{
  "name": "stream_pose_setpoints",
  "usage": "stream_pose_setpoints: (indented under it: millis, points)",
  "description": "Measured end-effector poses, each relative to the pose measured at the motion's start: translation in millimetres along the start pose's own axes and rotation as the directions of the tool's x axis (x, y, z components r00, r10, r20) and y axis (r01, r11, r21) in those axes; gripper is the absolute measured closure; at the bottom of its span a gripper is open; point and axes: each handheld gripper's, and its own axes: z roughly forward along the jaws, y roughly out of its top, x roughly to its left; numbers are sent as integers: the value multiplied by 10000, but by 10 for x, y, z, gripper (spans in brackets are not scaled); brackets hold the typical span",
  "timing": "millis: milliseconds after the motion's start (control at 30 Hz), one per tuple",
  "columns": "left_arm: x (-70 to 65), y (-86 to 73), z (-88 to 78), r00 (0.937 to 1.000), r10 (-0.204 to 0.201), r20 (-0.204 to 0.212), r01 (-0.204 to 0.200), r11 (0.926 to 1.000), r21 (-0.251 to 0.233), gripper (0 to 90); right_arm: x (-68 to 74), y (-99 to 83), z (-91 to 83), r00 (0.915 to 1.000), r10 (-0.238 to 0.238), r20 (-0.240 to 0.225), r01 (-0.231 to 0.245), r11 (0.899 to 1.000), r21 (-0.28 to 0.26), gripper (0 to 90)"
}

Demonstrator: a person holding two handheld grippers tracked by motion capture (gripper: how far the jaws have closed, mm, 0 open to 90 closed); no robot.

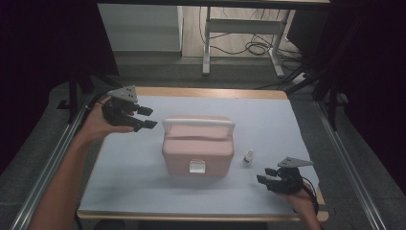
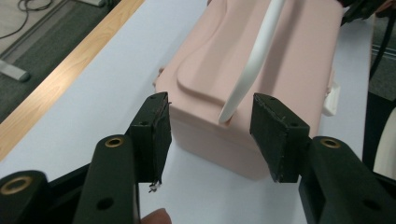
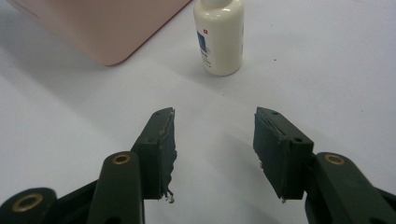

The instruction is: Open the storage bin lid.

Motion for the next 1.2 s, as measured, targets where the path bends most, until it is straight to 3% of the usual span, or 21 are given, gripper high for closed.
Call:
stream_pose_setpoints:
  millis: [133,233,433,900,1200]
  points:
    - [-12,113,14,9995,297,148,-300,9993,220,477,-7,-6,-4,10000,49,3,-49,10000,22,486]
    - [-22,197,42,9993,368,60,-371,9977,560,477,-8,-9,0,10000,61,24,-61,10000,19,486]
    - [-34,326,90,9980,556,294,-578,9950,814,476,4,-16,28,10000,15,-76,-13,9998,201,480]
    - [-60,509,175,9937,863,718,-940,9893,1117,475,5,-22,33,9999,102,-112,-99,9997,231,480]
    - [-58,599,294,9918,930,878,-1060,9819,1569,481,11,-23,45,9998,54,-166,-50,9997,247,480]
